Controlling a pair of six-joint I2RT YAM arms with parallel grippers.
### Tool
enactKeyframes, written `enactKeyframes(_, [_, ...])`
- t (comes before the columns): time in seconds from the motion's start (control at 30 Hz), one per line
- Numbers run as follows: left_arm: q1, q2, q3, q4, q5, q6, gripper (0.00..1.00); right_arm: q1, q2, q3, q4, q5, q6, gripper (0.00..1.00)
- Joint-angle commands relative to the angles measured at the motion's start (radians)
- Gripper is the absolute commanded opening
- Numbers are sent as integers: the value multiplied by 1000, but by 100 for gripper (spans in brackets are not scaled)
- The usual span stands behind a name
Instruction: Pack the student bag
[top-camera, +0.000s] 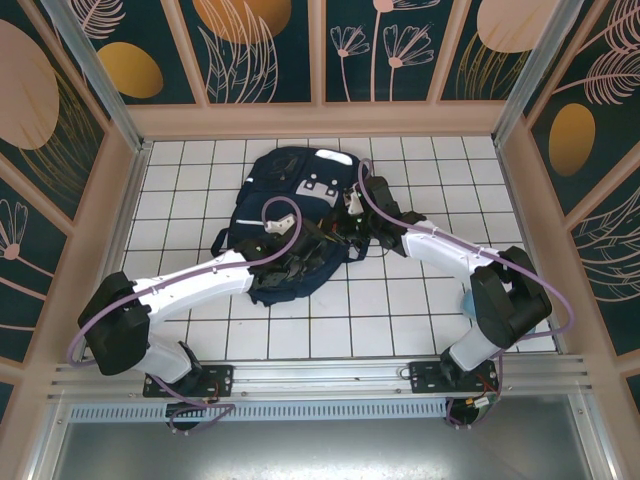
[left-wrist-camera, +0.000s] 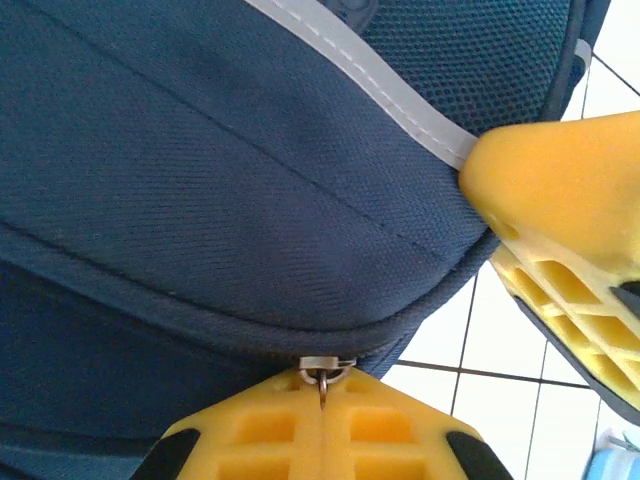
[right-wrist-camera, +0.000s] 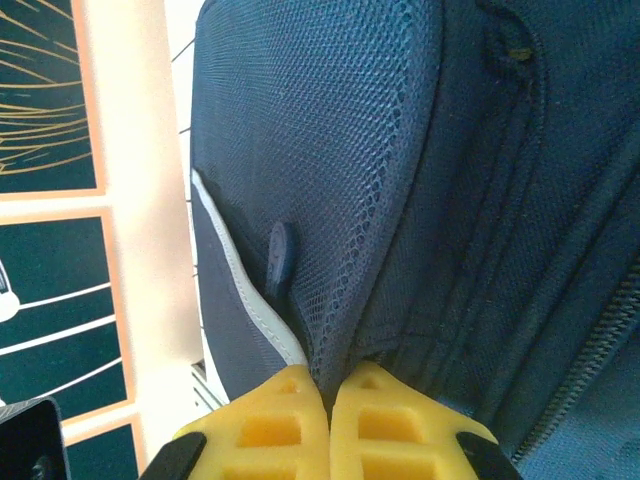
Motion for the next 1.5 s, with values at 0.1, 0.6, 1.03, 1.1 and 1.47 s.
enactKeyframes(0.1, [12, -65, -22, -129, -83, 73, 0, -57, -45, 28, -69, 167, -68, 0])
enactKeyframes(0.6, [203, -183, -113, -121, -28, 337, 0, -262, 31, 117, -98, 333, -227, 0])
enactKeyframes(1.03, [239, -163, -137, 26, 230, 545, 29, -214, -102, 29, -182, 77, -118, 51])
enactKeyframes(1.1, [236, -146, -124, 25, 227, 556, 30, -190, -123, -10, -193, 97, -93, 55])
enactKeyframes(1.47, [233, -130, -107, 45, 204, 561, 34, -80, -37, -51, -71, 4, 13, 47])
